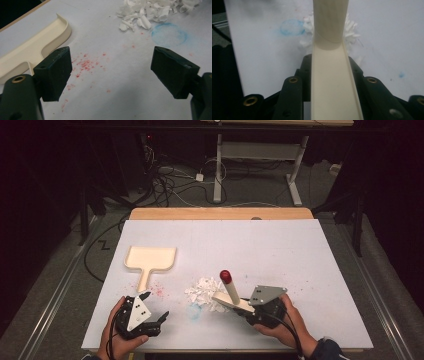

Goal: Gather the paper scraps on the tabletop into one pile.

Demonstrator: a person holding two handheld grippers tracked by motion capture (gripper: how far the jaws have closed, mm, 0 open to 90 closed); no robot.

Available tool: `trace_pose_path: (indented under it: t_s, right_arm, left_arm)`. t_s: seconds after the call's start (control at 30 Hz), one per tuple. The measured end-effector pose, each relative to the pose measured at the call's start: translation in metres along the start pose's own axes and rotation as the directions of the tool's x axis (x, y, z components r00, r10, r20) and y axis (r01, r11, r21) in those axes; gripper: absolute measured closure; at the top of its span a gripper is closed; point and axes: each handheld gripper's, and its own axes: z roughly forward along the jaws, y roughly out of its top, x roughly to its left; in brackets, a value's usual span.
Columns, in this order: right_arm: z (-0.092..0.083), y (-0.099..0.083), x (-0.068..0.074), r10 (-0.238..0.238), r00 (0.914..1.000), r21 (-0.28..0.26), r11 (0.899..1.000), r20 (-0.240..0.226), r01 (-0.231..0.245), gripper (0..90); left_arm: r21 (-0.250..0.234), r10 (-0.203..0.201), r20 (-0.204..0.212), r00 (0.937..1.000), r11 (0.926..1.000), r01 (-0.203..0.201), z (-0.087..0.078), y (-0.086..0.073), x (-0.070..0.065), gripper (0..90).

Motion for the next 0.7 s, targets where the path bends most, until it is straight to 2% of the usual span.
trace_pose_path:
  t_s: [0.07, 0.13, 0.23, 0.3, 0.47, 0.57, 0.6, 0.67, 0.7]
  right_arm:
    - [0.008, 0.008, -0.001, -0.001, 0.9999, -0.019, 1.0, 0.013, 0.001, 67.7]
    - [0.006, 0.014, -0.003, 0.006, 0.9999, -0.039, 0.999, 0.013, -0.006, 67.7]
    - [-0.008, 0.017, -0.009, 0.019, 0.9997, -0.083, 0.996, 0.015, -0.017, 67.7]
    - [-0.019, 0.016, -0.013, 0.037, 0.9986, -0.104, 0.994, 0.037, -0.033, 67.7]
    - [-0.036, 0.004, -0.027, 0.088, 0.9932, -0.168, 0.983, 0.076, -0.074, 67.7]
    - [-0.029, -0.008, -0.039, 0.139, 0.9811, -0.164, 0.98, 0.134, -0.117, 67.8]
    - [-0.024, -0.01, -0.043, 0.154, 0.9748, -0.157, 0.979, 0.162, -0.128, 67.8]
    - [-0.012, -0.014, -0.047, 0.154, 0.9566, -0.137, 0.983, 0.248, -0.122, 67.8]
    - [-0.004, -0.015, -0.048, 0.166, 0.9501, -0.131, 0.982, 0.264, -0.135, 67.8]
  left_arm:
    - [-0.002, -0.002, 0.0, 1.0, 1.0, 0.002, 0.0, 0.0, 0.001, 16.5]
    - [-0.002, -0.004, 0.0, 1.0, 1.0, 0.004, 0.0, -0.001, 0.001, 16.5]
    - [-0.004, -0.006, -0.001, 1.0, 1.0, 0.006, -0.001, -0.001, 0.002, 16.5]
    - [-0.008, -0.008, -0.004, 1.0, 0.9999, 0.008, -0.002, -0.001, 0.002, 16.5]
    - [-0.009, -0.001, -0.003, 1.0, 1.0, 0.001, -0.002, 0.0, 0.0, 16.5]
    - [-0.007, -0.002, -0.003, 1.0, 1.0, 0.002, 0.0, 0.001, 0.001, 16.5]
    - [-0.006, -0.002, -0.001, 1.0, 1.0, 0.002, 0.001, 0.001, 0.0, 16.5]
    - [0.003, 0.007, 0.002, 1.0, 1.0, -0.007, 0.002, 0.001, 0.0, 16.5]
    - [0.014, 0.001, 0.009, 1.0, 0.9999, -0.001, 0.002, 0.001, -0.001, 16.5]
